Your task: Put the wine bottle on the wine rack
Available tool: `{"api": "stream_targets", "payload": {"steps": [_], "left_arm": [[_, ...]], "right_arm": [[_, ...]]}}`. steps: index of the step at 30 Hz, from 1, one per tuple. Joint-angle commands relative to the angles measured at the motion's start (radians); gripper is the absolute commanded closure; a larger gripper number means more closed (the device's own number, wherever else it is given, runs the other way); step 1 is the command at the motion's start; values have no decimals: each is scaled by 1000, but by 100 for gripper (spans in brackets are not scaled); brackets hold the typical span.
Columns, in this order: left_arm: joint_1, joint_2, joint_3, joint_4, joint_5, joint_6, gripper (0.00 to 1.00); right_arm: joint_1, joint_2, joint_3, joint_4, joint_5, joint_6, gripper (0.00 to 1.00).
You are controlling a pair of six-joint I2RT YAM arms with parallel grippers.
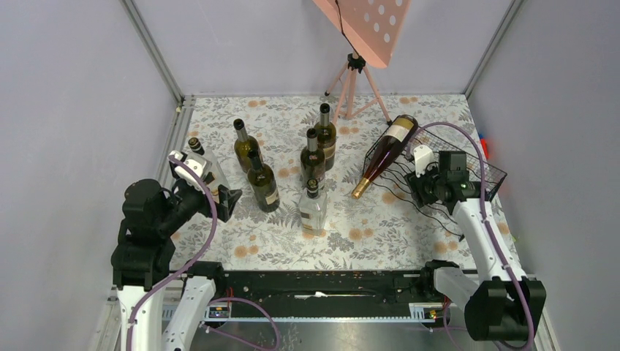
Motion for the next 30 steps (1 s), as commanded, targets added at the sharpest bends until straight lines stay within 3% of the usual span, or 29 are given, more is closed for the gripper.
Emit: {"api": "stream_targets", "payload": {"steps": [1, 13, 19, 30], "left_arm": [[-2, 16, 40, 29, 34, 7, 1], [-2, 49, 103, -5, 103, 0, 1], [-3, 71, 102, -4, 109, 36, 1], [-4, 148, 157, -3, 236, 0, 1]], "right_arm": [[-3, 50, 15, 68, 2, -13, 48], [-4, 200, 174, 47, -60, 111, 71], [-3, 276, 242, 42, -89, 207, 92], [-3, 382, 329, 57, -65, 292, 96]]}}
